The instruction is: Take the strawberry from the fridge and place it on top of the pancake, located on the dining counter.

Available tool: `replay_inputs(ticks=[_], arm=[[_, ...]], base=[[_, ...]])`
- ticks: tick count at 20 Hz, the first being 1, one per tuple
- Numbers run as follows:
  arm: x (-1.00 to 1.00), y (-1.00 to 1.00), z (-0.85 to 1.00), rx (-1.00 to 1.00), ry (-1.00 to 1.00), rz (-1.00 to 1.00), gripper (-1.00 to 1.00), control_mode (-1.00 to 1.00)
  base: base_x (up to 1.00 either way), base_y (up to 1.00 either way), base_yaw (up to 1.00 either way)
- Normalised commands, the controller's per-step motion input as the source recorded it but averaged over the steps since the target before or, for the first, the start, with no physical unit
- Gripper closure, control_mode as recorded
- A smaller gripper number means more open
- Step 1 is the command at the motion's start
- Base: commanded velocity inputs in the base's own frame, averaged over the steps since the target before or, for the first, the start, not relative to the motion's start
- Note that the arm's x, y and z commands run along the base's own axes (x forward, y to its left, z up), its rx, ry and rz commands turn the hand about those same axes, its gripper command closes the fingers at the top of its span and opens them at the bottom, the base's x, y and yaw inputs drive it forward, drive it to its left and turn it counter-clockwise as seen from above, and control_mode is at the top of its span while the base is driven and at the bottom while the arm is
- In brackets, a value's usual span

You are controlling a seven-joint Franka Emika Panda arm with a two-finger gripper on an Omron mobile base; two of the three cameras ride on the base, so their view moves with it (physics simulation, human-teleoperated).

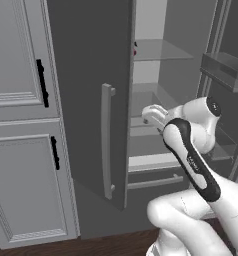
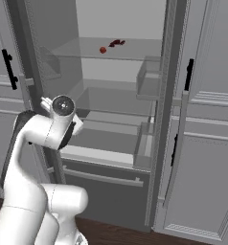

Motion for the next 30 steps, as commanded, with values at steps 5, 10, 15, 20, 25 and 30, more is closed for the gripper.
replay_inputs(ticks=[5,10,15,20,25,30], arm=[[0.79,-0.02,0.00,0.30,0.26,0.00,-1.00,-1.00],[0.89,0.00,-0.02,0.25,0.25,0.00,-1.00,-1.00],[0.96,0.06,-0.14,0.23,0.19,0.00,-1.00,-1.00],[0.84,0.29,-0.24,0.25,0.15,0.00,-1.00,-1.00],[0.48,0.46,-0.28,0.27,0.09,0.04,-1.00,-1.00],[0.04,0.39,-0.07,0.26,0.03,0.12,-1.00,-1.00]], base=[[0.00,0.00,0.00],[0.00,0.00,0.00],[0.00,0.00,0.00],[0.00,0.00,0.00],[0.00,0.00,0.00],[0.00,0.00,0.00]])
